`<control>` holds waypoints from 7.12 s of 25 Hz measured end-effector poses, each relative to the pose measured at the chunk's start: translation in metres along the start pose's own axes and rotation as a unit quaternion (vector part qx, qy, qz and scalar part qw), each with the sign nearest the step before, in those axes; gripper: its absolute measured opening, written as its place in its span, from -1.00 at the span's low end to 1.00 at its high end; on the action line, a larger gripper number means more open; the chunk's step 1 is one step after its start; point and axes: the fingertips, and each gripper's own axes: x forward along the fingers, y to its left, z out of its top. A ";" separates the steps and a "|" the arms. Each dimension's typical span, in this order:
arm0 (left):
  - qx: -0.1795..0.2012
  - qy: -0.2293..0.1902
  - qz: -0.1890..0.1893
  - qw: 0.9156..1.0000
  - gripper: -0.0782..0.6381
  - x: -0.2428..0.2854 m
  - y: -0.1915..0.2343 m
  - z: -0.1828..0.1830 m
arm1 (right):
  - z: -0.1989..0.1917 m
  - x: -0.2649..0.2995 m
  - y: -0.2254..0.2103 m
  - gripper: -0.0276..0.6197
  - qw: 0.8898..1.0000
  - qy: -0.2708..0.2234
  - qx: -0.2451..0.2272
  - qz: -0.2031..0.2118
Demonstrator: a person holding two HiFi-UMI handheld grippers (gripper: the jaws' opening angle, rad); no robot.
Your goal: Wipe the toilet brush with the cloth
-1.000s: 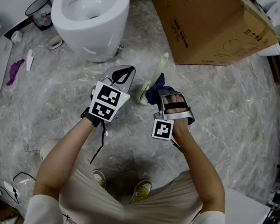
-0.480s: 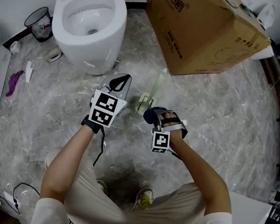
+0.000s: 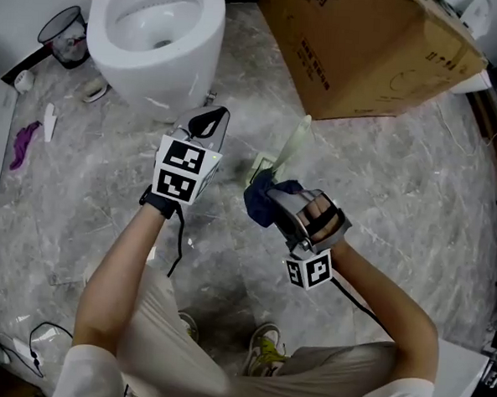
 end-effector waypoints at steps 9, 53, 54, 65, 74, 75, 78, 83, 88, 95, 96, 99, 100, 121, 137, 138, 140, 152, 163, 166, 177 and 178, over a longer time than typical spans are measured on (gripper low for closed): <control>0.002 -0.005 -0.011 1.000 -0.79 0.000 -0.011 0.005 | -0.034 -0.002 -0.114 -0.36 0.981 0.067 0.117 -0.136; 0.022 0.028 -0.022 0.999 -0.79 -0.002 -0.025 -0.009 | -0.066 0.042 0.055 -0.36 0.984 0.112 0.103 0.092; 0.023 0.027 -0.021 0.999 -0.79 -0.003 -0.026 -0.007 | -0.067 0.043 0.059 -0.36 0.984 0.112 0.099 0.098; 0.029 0.020 -0.012 0.999 -0.79 -0.011 -0.030 0.009 | -0.078 0.046 0.101 -0.36 0.980 0.115 0.072 0.146; 0.031 0.017 -0.004 0.999 -0.78 -0.022 -0.030 0.015 | -0.088 0.053 0.126 -0.36 0.975 0.119 0.066 0.174; 0.031 0.017 -0.003 0.999 -0.79 -0.023 -0.030 0.015 | -0.089 0.054 0.128 -0.36 0.974 0.121 0.070 0.177; 0.031 0.016 -0.002 0.999 -0.79 -0.024 -0.029 0.016 | -0.088 0.054 0.133 -0.36 0.973 0.121 0.069 0.186; 0.034 0.017 -0.007 0.999 -0.79 -0.021 -0.031 0.015 | -0.095 0.050 0.143 -0.36 0.969 0.130 0.060 0.201; 0.032 0.017 -0.010 0.999 -0.79 -0.019 -0.031 0.014 | -0.104 0.043 0.151 -0.35 0.964 0.143 0.056 0.218; 0.022 0.009 -0.008 1.000 -0.79 -0.011 -0.031 0.023 | -0.145 0.002 0.121 -0.35 0.963 0.132 -0.066 0.226; 0.020 0.009 -0.008 1.000 -0.79 -0.009 -0.032 0.024 | -0.156 -0.007 0.117 -0.35 0.960 0.135 -0.080 0.231; 0.019 0.009 -0.014 1.000 -0.78 -0.002 -0.038 0.021 | -0.182 -0.026 0.115 -0.35 0.949 0.121 -0.155 0.245; 0.028 0.014 -0.016 0.999 -0.79 0.001 -0.038 0.015 | -0.184 -0.028 0.117 -0.36 0.941 0.096 -0.200 0.255; -0.001 0.045 -0.009 0.999 -0.78 -0.004 -0.018 -0.008 | -0.146 0.076 0.151 -0.37 0.910 0.336 0.235 0.055; 0.010 0.069 -0.011 0.998 -0.79 0.004 -0.019 -0.026 | -0.099 0.092 0.152 -0.37 0.851 0.311 0.420 -0.048; 0.009 0.068 -0.012 0.998 -0.78 0.005 -0.020 -0.025 | -0.098 0.096 0.157 -0.37 0.848 0.306 0.431 -0.037; 0.011 0.068 -0.015 0.998 -0.78 0.006 -0.022 -0.025 | -0.102 0.103 0.165 -0.37 0.838 0.299 0.456 -0.014; 0.007 0.068 -0.016 0.998 -0.79 0.007 -0.025 -0.025 | -0.160 0.073 0.186 -0.39 0.792 0.364 0.490 0.018; 0.012 0.064 -0.020 0.998 -0.78 0.008 -0.031 -0.019 | -0.153 0.070 0.212 -0.44 0.750 0.401 0.514 0.115; 0.014 0.066 -0.021 0.997 -0.79 0.007 -0.032 -0.020 | -0.141 0.077 0.199 -0.44 0.781 0.377 0.489 0.089; 0.028 0.074 -0.022 0.997 -0.78 0.006 -0.038 -0.023 | -0.124 0.101 0.164 -0.41 0.864 0.299 0.403 0.033; 0.029 0.076 -0.023 0.996 -0.78 0.006 -0.038 -0.024 | -0.127 0.102 0.166 -0.41 0.863 0.302 0.403 0.036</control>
